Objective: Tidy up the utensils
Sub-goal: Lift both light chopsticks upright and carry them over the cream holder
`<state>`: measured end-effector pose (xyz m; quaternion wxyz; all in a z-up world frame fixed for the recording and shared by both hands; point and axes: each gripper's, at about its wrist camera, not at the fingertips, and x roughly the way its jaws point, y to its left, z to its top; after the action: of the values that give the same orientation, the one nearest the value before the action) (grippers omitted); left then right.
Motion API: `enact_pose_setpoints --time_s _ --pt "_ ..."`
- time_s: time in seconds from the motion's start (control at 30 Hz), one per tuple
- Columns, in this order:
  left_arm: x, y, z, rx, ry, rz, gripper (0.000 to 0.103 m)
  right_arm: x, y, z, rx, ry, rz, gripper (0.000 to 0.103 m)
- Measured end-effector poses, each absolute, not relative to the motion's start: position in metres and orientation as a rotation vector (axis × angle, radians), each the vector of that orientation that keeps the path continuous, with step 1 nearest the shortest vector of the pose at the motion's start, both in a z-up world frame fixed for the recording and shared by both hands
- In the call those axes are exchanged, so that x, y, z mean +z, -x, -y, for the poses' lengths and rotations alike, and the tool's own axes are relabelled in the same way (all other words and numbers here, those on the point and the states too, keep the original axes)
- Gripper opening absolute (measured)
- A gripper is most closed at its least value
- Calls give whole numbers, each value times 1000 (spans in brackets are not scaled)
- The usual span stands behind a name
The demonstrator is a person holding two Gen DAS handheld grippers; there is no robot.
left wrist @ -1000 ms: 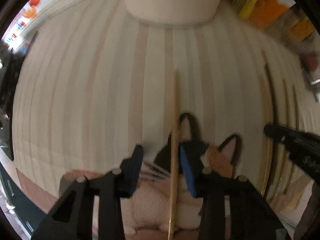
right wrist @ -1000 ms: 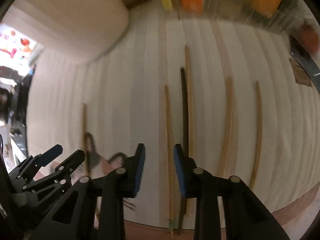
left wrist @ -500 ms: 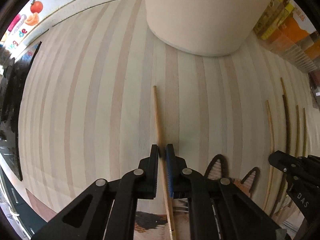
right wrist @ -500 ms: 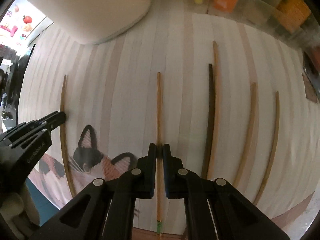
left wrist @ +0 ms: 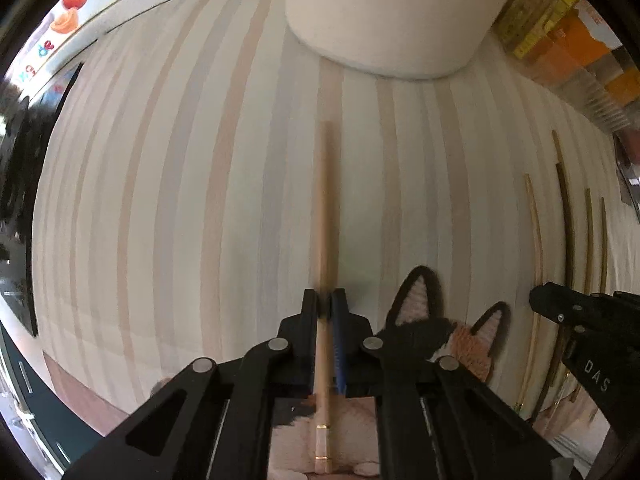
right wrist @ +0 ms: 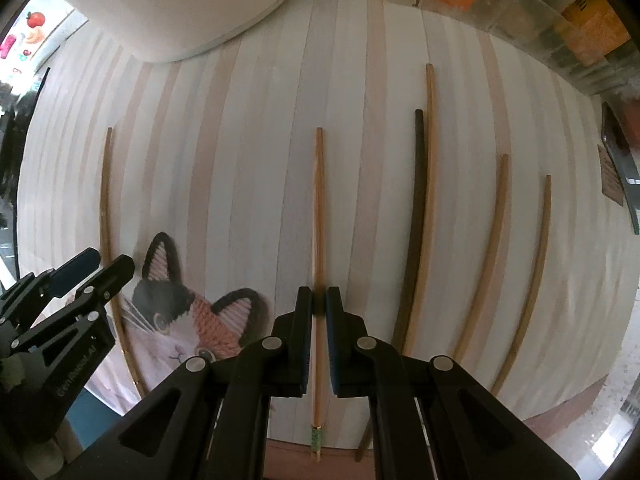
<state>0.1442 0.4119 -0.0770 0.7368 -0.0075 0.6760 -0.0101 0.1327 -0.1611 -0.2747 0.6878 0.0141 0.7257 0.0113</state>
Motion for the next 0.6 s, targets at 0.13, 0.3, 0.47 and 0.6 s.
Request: enact_pose_setpoints --time_s 0.13,0.3,0.47,0.6 --pt "-75 -155 -399 -71 -113 -1438 5 -275 -137 152 2 -30 -1612 7" --pt "-77 -158 -389 -88 -104 -1442 5 -278 -150 165 -52 -112 -1590 7" --pt "-75 -178 -411 -87 -75 -1440 5 -275 -154 167 -35 -80 -1626 8" --pt "-84 -168 -401 -77 -54 -1435 5 -274 -158 155 -55 -34 -1630 8"
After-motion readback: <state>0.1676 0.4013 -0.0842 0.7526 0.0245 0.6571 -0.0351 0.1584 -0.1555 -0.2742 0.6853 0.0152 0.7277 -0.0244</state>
